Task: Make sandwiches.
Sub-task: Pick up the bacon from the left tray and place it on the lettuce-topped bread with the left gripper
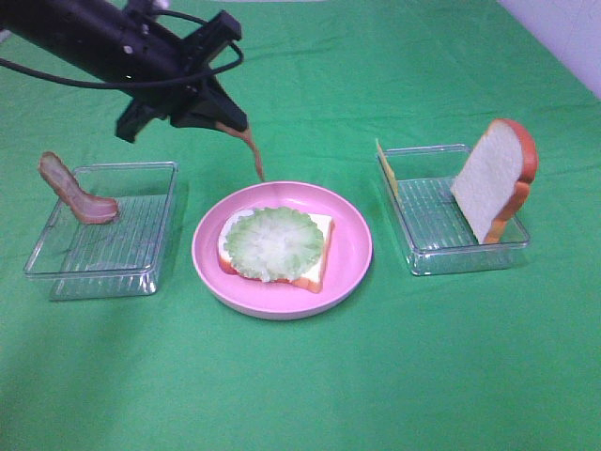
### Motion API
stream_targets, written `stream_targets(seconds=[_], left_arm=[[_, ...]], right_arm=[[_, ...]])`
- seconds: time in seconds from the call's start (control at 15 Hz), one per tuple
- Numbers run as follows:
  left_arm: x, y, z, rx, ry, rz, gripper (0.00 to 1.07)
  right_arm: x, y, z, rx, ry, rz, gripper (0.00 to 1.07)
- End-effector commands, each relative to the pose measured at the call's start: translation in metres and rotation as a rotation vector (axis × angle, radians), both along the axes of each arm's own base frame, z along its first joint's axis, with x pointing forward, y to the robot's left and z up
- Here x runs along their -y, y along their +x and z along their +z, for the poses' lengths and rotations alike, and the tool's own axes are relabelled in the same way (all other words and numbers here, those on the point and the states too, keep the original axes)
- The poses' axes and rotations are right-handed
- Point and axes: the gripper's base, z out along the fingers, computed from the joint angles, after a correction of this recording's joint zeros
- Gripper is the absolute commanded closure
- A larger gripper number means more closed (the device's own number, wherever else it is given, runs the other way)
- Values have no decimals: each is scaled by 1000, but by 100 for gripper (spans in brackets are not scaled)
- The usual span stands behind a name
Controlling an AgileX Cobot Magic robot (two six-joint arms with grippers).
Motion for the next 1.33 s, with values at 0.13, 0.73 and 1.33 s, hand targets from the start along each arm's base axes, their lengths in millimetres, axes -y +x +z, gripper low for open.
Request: stream_targets(seconds=[0.13,0.73,1.33], left_arm=[[53,-4,-40,-60,-154,-56,107],[57,-8,-90,-86,10,-183,107],[34,-2,-92,-91,153,-148,51]], right_arm=[[0,-1,-1,20,5,7,28],[0,-1,-1,20,5,7,28],[0,-1,-1,21,4,7,28]])
